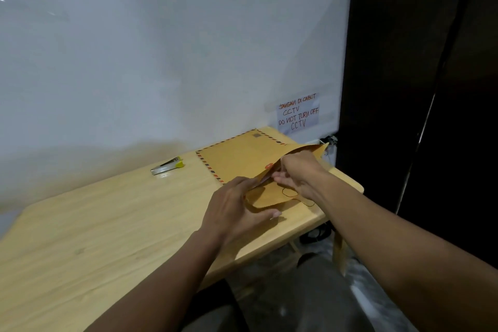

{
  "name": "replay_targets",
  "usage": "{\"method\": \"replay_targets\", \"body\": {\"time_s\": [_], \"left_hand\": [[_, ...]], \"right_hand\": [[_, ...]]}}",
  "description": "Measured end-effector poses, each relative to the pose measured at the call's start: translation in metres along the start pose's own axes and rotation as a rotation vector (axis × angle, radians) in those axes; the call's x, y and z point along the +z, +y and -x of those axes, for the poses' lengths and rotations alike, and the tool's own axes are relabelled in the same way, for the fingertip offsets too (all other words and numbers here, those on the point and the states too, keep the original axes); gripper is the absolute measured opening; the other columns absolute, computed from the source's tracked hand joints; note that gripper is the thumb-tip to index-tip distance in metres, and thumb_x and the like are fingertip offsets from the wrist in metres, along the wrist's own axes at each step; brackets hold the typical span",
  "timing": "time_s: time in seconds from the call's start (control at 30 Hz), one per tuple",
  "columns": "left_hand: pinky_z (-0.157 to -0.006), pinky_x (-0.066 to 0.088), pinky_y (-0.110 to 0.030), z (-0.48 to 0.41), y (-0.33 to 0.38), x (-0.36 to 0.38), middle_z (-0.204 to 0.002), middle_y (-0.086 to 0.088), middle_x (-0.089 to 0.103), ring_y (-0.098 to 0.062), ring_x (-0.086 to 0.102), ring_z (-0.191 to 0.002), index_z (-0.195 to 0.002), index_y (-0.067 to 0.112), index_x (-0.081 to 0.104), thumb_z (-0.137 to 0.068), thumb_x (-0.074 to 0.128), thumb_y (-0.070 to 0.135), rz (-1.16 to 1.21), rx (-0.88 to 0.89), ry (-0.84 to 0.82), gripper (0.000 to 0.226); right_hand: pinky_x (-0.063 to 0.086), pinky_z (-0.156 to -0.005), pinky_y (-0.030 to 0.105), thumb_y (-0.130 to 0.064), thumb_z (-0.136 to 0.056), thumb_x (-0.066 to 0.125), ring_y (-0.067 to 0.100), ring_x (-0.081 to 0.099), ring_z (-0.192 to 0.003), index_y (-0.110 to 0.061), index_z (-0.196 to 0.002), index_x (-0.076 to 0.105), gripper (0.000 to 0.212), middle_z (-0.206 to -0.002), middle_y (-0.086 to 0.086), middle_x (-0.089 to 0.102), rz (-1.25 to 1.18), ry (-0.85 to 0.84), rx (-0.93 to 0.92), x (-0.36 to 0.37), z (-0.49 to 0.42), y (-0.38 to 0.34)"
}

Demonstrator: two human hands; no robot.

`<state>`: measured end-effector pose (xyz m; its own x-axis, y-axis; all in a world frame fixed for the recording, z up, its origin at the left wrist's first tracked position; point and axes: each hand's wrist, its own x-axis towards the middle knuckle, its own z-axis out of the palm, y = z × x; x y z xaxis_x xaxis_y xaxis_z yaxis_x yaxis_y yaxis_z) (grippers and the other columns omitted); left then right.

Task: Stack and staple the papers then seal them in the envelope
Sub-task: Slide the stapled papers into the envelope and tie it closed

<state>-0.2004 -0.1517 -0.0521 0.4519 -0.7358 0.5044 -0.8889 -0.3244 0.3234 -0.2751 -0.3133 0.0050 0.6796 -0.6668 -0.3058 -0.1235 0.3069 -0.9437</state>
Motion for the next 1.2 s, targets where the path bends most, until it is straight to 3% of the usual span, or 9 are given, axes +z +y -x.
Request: {"method": "replay_targets", "body": {"time_s": [0.13,0.23,0.3,0.5,0.63,0.8,0.93,1.1,1.2], "left_hand": [[-0.088,0.053,-0.025,0.001,-0.008,-0.005,-0.128,0.003,0.066,-0.010,0.061,-0.109,-0.137,0.020,0.059,-0.075,0.059,0.081,-0.002,-0.034,-0.020,0.087],[-0.085,0.055,-0.029,0.003,-0.014,-0.008,-0.120,0.006,0.069,-0.007,0.062,-0.101,-0.130,0.023,0.066,-0.086,0.058,0.069,0.007,-0.072,-0.011,0.065],[-0.080,0.057,-0.029,0.006,-0.016,-0.011,-0.110,0.009,0.071,-0.005,0.063,-0.092,-0.120,0.023,0.072,-0.092,0.057,0.060,0.011,-0.108,0.021,0.049],[-0.065,0.059,-0.034,0.015,-0.025,-0.014,-0.088,0.013,0.076,-0.007,0.066,-0.073,-0.098,0.028,0.077,-0.094,0.057,0.051,-0.048,-0.225,0.037,0.031],[-0.072,0.058,-0.033,0.017,-0.032,-0.015,-0.093,0.011,0.076,-0.009,0.065,-0.078,-0.101,0.027,0.076,-0.093,0.055,0.051,-0.078,-0.231,-0.068,0.033],[-0.071,0.055,-0.031,0.016,-0.045,-0.024,-0.085,0.010,0.070,-0.011,0.063,-0.072,-0.096,0.027,0.068,-0.090,0.056,0.056,-0.105,-0.200,-0.109,0.032],[-0.069,0.053,-0.030,0.019,-0.048,-0.024,-0.083,0.014,0.068,-0.009,0.063,-0.073,-0.094,0.028,0.069,-0.091,0.056,0.055,-0.057,-0.175,-0.112,0.030],[-0.076,0.055,-0.027,0.021,-0.048,-0.027,-0.093,0.013,0.070,-0.006,0.061,-0.084,-0.094,0.028,0.072,-0.085,0.060,0.063,-0.021,-0.140,-0.177,0.039],[-0.077,0.053,-0.026,0.023,-0.047,-0.027,-0.099,0.016,0.066,-0.006,0.057,-0.091,-0.091,0.031,0.069,-0.078,0.061,0.073,-0.029,-0.137,-0.223,0.045]], "right_hand": [[0.063,-0.079,0.036,0.003,-0.093,0.046,0.024,0.074,-0.088,0.004,-0.123,0.054,0.031,-0.103,0.020,0.069,0.131,-0.080,-0.005,-0.003,0.002,-0.003],[0.059,-0.062,0.034,-0.008,-0.091,0.053,0.020,0.072,-0.072,-0.007,-0.097,0.063,0.013,-0.088,0.010,0.071,0.556,0.038,-0.338,-0.018,0.003,-0.002],[0.054,-0.069,0.034,-0.018,-0.084,0.061,0.020,0.065,-0.078,-0.018,-0.086,0.063,0.003,-0.082,-0.001,0.066,0.826,0.086,-0.585,-0.031,0.006,-0.002],[0.035,-0.080,0.035,-0.063,-0.076,0.068,0.014,0.040,-0.102,-0.036,-0.105,0.057,0.042,-0.100,-0.012,0.044,1.540,-0.199,-0.615,-0.044,-0.002,0.029],[0.035,-0.070,0.032,-0.036,-0.088,0.068,0.019,0.052,-0.097,-0.031,-0.089,0.063,0.007,-0.089,-0.013,0.056,1.396,-0.160,-0.732,-0.036,-0.007,0.035],[0.050,-0.065,0.026,-0.033,-0.082,0.079,0.008,0.063,-0.080,-0.029,-0.079,0.079,0.005,-0.078,-0.013,0.072,1.234,-0.370,-0.579,-0.036,-0.011,0.013],[0.041,-0.060,0.022,-0.033,-0.086,0.076,0.002,0.056,-0.065,-0.030,-0.073,0.073,0.013,-0.067,-0.012,0.068,1.155,-0.448,-0.538,-0.034,-0.016,0.008],[0.048,-0.070,0.029,-0.028,-0.091,0.067,0.009,0.059,-0.072,-0.032,-0.097,0.071,0.007,-0.074,-0.010,0.065,1.112,-0.509,-0.521,-0.024,-0.024,0.015],[0.051,-0.081,0.034,-0.027,-0.086,0.069,0.015,0.061,-0.085,-0.042,-0.113,0.070,0.031,-0.092,-0.009,0.063,1.179,-0.651,-0.438,-0.020,-0.025,0.016]]}}
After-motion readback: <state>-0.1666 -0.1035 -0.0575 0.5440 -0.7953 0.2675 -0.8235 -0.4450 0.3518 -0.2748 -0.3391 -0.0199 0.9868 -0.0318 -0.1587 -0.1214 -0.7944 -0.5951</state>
